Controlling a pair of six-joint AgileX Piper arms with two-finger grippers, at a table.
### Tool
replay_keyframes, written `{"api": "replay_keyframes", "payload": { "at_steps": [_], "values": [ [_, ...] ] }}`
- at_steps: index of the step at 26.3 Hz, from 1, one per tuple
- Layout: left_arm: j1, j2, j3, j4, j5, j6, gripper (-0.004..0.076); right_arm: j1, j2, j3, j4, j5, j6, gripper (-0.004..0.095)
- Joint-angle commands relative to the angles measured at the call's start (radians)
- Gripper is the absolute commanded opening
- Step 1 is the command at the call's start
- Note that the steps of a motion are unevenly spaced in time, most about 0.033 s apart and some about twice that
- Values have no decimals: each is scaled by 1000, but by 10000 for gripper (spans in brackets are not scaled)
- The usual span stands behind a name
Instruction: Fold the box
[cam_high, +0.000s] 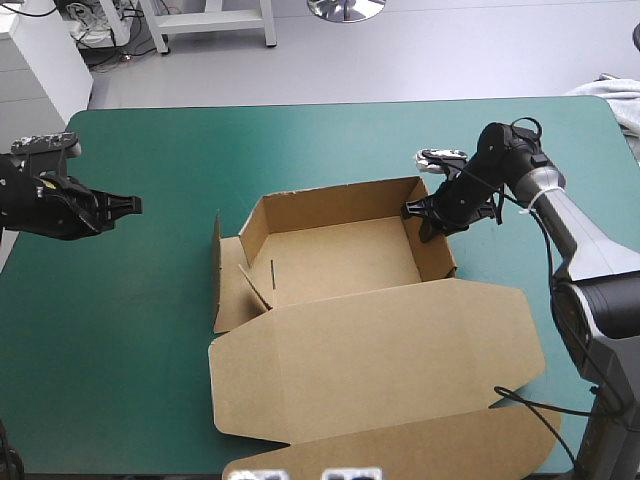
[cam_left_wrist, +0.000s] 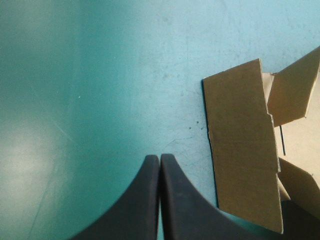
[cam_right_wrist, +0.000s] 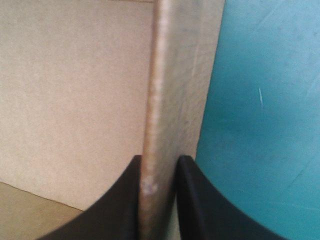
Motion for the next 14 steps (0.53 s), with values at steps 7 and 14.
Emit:
{"api": "replay_keyframes", "payload": {
  "at_steps": [7,14],
  "values": [
    [-1,-26,-25,-23,-149,-63,-10,-3,-57,-27,131,-8,-74,-13],
    [89,-26,-25,-98,-215,-105,-10,-5,-122,-97,156,-41,-72,-13]
  ]
}}
